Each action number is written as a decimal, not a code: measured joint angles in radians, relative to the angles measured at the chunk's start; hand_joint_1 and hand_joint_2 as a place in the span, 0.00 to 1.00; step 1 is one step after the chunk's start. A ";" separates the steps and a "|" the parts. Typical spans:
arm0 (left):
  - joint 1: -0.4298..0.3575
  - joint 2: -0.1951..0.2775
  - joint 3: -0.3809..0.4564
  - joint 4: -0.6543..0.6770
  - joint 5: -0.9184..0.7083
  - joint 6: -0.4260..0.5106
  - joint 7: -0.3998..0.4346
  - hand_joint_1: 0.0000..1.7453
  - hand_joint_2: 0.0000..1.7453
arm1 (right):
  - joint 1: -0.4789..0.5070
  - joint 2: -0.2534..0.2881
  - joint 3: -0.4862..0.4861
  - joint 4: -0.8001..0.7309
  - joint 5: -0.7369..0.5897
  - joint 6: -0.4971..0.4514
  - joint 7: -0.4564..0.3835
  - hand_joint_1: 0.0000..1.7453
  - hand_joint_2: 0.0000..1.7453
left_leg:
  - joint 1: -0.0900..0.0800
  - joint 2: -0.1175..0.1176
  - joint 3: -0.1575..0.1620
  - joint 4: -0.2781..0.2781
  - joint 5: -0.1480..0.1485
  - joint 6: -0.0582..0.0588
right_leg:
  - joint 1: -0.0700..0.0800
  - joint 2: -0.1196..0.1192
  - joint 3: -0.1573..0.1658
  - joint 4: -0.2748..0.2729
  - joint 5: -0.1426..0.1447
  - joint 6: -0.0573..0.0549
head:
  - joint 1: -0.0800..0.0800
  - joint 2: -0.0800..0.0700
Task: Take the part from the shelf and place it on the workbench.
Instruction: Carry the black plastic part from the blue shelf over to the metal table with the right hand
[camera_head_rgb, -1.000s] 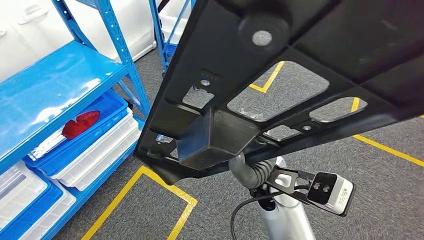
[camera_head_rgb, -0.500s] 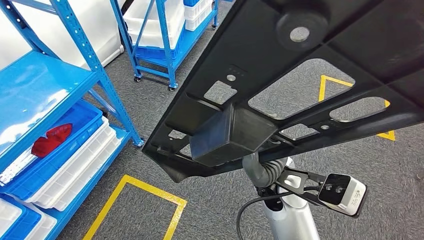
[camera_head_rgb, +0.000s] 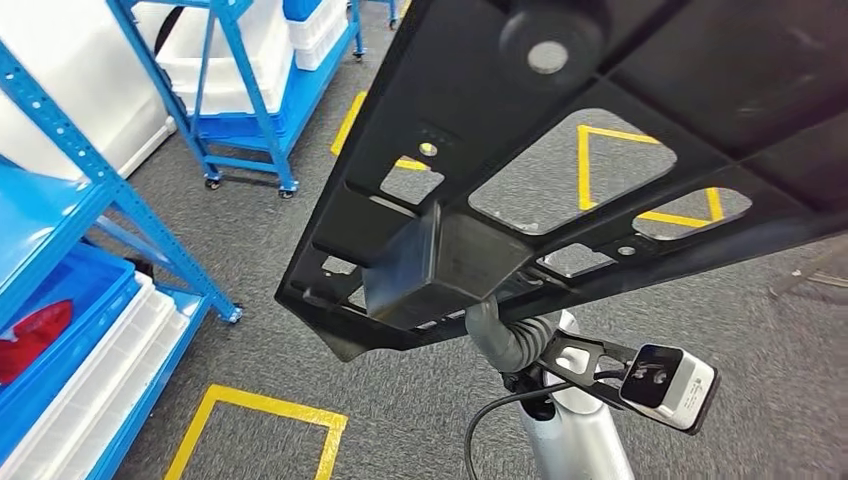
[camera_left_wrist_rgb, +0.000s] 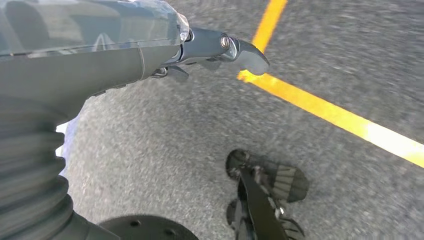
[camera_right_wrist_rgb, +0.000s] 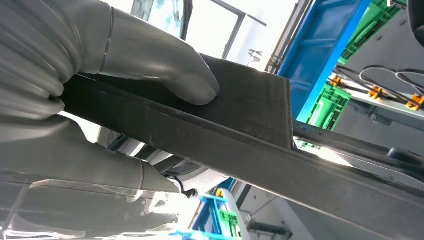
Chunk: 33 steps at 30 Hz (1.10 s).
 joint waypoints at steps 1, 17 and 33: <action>0.000 0.000 0.001 0.000 0.002 0.000 -0.003 0.00 1.00 | -0.003 0.000 0.002 0.002 -0.001 0.003 0.000 1.00 1.00 | 0.002 -0.022 0.021 -0.050 0.019 0.002 | -0.001 0.012 -0.003 0.006 -0.002 0.006 | 0.000 0.000; -0.005 0.008 0.005 0.000 -0.005 -0.004 -0.023 0.00 1.00 | -0.024 -0.002 0.010 0.025 -0.002 -0.013 0.000 1.00 1.00 | -0.013 0.114 0.062 -0.099 0.011 0.033 | 0.007 -0.152 -0.015 0.018 -0.004 0.026 | 0.000 0.000; -0.006 0.010 0.006 0.000 -0.036 -0.002 -0.033 0.00 1.00 | 0.007 0.002 -0.022 0.017 -0.006 -0.013 -0.001 1.00 1.00 | -0.002 -0.018 0.035 -0.082 0.027 0.006 | 0.004 0.020 -0.004 0.007 -0.003 0.009 | 0.000 0.000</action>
